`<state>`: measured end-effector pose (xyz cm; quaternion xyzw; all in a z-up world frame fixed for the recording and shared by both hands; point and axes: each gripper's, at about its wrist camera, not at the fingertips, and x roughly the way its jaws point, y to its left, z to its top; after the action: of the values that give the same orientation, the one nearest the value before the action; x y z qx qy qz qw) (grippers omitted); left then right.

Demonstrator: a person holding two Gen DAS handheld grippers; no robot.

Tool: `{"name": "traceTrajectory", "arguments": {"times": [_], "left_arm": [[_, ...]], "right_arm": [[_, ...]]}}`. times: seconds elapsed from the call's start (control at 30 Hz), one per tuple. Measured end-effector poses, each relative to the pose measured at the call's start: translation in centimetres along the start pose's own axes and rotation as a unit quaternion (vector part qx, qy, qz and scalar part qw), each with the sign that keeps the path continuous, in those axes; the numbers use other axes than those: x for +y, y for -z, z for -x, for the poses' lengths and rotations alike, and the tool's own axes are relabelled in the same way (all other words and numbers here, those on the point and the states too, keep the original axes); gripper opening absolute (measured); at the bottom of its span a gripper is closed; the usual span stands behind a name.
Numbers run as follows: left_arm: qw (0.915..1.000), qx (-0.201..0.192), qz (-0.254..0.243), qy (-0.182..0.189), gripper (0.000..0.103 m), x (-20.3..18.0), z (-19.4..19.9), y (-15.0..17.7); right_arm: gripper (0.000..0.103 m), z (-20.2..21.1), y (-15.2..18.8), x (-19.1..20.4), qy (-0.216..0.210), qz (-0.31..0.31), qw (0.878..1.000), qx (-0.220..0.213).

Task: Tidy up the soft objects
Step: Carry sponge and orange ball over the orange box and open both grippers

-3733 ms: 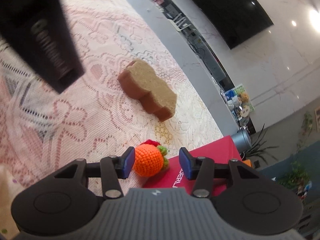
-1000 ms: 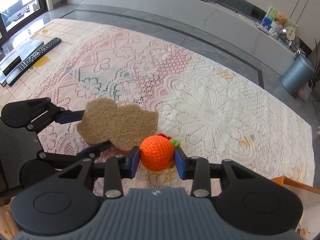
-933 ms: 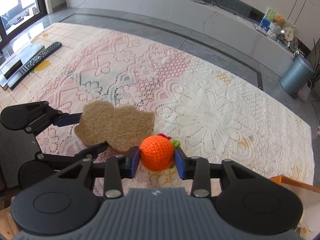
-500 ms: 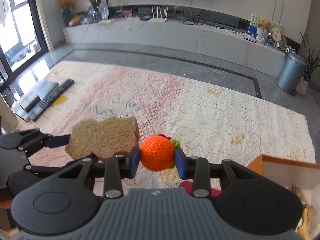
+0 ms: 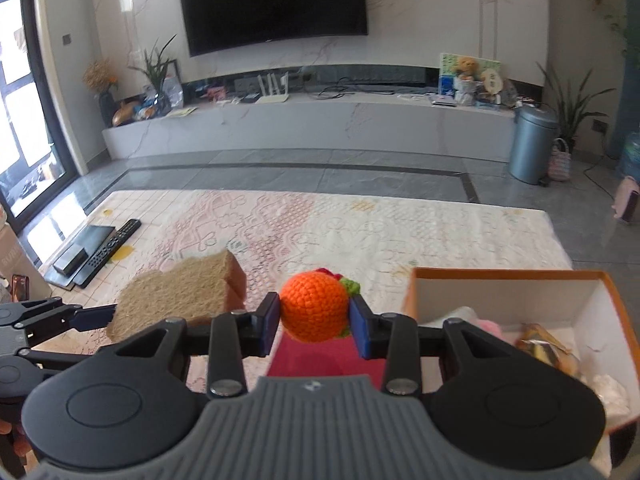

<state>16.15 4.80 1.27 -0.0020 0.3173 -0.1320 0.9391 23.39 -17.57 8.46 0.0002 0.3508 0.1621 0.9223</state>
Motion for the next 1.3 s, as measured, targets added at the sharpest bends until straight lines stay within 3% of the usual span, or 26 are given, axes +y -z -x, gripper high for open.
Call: {"name": "traceTrajectory", "arguments": {"times": [0.33,0.57,0.73,0.9,1.1,1.3], "left_arm": [[0.9972,-0.002,-0.036,0.065,0.064,-6.2,-2.4,-3.0],[0.9902,0.018,-0.093,0.103,0.064,-12.4,-6.7,-5.0],[0.9857,0.046,-0.118,0.111,0.064,-16.3,-11.1,-5.4],[0.9849,0.065,-0.134,0.089,0.064,-18.6,-15.4,-5.3],[0.9806,0.082,-0.170,0.054,0.064,-19.8,-18.9,-4.5],[0.9796,0.099,-0.170,0.043,0.064,-19.6,-20.7,-4.1]], "right_arm": [[0.037,5.8,1.8,-8.5,0.073,-0.049,0.996,-0.033],[0.037,6.5,3.2,-14.9,0.107,-0.098,0.989,-0.020],[0.037,4.3,3.9,-18.1,0.115,-0.111,0.987,0.006],[0.037,0.6,4.2,-20.9,0.132,-0.108,0.985,0.040],[0.037,-4.4,4.9,-23.2,0.149,-0.065,0.983,0.081],[0.037,-8.4,5.3,-24.4,0.154,-0.031,0.982,0.105]]}}
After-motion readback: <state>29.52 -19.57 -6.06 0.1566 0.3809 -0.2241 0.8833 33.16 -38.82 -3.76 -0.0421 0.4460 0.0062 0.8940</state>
